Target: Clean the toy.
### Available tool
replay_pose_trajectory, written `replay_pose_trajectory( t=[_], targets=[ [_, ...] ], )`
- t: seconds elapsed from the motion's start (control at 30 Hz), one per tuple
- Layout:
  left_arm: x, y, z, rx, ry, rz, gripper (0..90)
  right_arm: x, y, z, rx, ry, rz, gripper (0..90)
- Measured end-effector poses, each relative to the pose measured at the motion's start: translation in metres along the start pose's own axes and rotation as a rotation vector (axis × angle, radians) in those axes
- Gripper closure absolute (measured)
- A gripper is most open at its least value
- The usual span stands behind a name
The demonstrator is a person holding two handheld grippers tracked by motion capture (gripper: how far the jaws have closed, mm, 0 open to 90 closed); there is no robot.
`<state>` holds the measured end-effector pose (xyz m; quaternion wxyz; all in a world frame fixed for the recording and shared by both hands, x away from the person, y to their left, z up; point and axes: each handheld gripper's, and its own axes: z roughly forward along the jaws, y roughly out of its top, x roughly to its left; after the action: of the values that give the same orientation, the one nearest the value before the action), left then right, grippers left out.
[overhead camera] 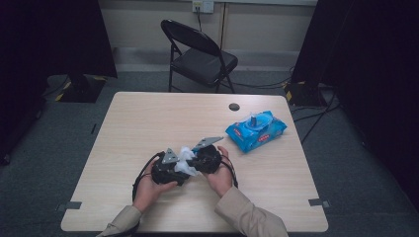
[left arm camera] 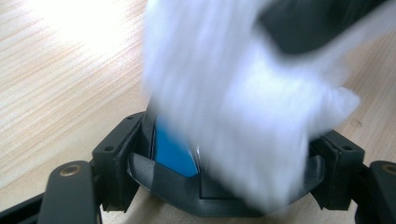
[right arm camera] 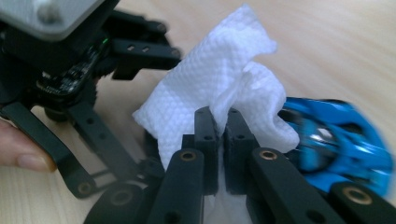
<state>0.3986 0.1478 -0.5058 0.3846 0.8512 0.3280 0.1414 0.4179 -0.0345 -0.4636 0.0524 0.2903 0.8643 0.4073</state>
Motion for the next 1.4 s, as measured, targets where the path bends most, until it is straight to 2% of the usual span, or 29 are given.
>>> replay_pose_trajectory(
  t=[0.13, 0.17, 0.3, 0.4, 0.53, 0.7, 0.93, 1.0, 1.03, 1.17, 1.3, 1.4],
  targets=[
    [0.000, 0.000, 0.000, -0.002, 0.003, -0.005, 24.1, 0.012, -0.002, 0.016, 0.027, 0.049, -0.028, 86.7],
    [0.000, 0.000, 0.000, -0.001, 0.003, -0.004, 24.1, 0.013, -0.003, 0.018, 0.026, 0.049, -0.031, 86.8],
    [0.000, 0.000, 0.000, -0.001, 0.002, -0.004, 24.2, 0.008, -0.004, 0.017, 0.027, 0.071, -0.018, 86.9],
    [0.000, 0.000, -0.001, 0.003, 0.003, 0.002, 24.1, 0.006, -0.004, 0.015, 0.025, 0.060, -0.024, 87.0],
    [0.000, 0.000, 0.000, 0.002, 0.002, 0.002, 24.2, -0.001, -0.006, 0.011, 0.013, 0.051, 0.000, 87.1],
    [0.000, 0.000, 0.000, 0.000, 0.000, -0.002, 24.2, -0.009, -0.008, 0.003, 0.015, 0.023, 0.000, 87.2],
    [0.000, 0.000, 0.000, 0.002, 0.000, 0.001, 24.2, -0.031, -0.017, -0.007, 0.016, -0.045, 0.059, 87.2],
    [0.000, 0.000, 0.000, 0.001, 0.000, -0.001, 24.2, -0.037, -0.019, -0.008, 0.007, -0.045, 0.086, 87.2],
    [0.000, 0.000, 0.000, 0.002, 0.000, 0.001, 24.2, -0.038, -0.019, -0.008, 0.004, -0.052, 0.083, 87.3],
    [0.000, 0.000, 0.000, 0.001, -0.001, -0.001, 24.2, -0.038, -0.018, -0.008, 0.010, -0.076, 0.073, 87.3],
    [0.000, 0.000, 0.000, 0.002, 0.000, 0.001, 24.2, -0.043, -0.020, -0.009, -0.010, -0.067, 0.105, 87.4],
    [0.000, 0.000, 0.000, 0.002, 0.000, 0.000, 24.2, -0.043, -0.019, -0.010, -0.006, -0.081, 0.097, 87.4]
  ],
)
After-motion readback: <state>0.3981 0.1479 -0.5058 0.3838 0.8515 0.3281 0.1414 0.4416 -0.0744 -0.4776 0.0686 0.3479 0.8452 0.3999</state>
